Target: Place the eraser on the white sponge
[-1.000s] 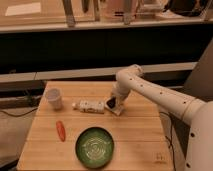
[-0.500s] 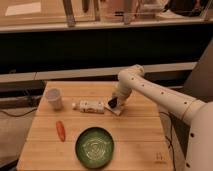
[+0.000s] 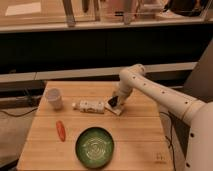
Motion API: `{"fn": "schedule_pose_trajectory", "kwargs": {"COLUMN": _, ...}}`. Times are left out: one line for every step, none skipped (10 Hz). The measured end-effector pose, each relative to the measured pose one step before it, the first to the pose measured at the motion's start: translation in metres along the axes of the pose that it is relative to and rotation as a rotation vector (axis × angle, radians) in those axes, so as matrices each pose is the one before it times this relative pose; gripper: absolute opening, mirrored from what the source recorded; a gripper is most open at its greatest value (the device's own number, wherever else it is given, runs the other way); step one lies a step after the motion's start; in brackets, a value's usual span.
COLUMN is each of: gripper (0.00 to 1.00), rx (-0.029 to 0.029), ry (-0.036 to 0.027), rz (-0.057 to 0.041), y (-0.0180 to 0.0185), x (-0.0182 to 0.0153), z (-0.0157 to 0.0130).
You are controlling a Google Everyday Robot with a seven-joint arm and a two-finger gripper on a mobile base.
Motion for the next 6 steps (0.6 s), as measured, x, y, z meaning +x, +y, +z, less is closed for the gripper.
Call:
{"fn": "schedule_pose_trajectory", "kwargs": {"gripper": 0.57, "rx": 0.00315, "ry": -0.00345, "rz": 0.00077, "y": -0.00128, "x": 0.00062, "z": -0.00163}}
{"fn": "schedule_pose_trajectory", "kwargs": {"gripper": 0.68, "rx": 0.00133, "ry": -0.00613, "rz": 0.00029, "y": -0.00102, "x": 0.00004, "z": -0.00119}}
{"fn": "schedule_pose_trajectory", "kwargs": {"gripper": 0.72, "rx": 0.00027, "ry": -0.0037, "rz": 0.00026, "y": -0.00013, "x": 0.0002, "z": 0.00028}}
{"fn": "schedule_pose_trajectory", "kwargs": {"gripper": 0.7, "rx": 0.00184, "ry": -0.0016, "rz": 0.00162, "y": 0.00019, "x": 0.00125, "z": -0.00062}}
{"fn": "schedule_pose_trajectory", "kwargs": {"gripper": 0.65, "rx": 0.00122, "ry": -0.00166, "rz": 0.00084, "y": 0.00015, "x": 0.00068, "z": -0.00035}}
{"fn": "schedule_pose_trajectory", "kwargs": {"gripper": 0.6, "rx": 0.00246, "ry": -0.00551, "rz": -0.0007, "y": 0.0001, "x": 0.0006, "z": -0.00039}}
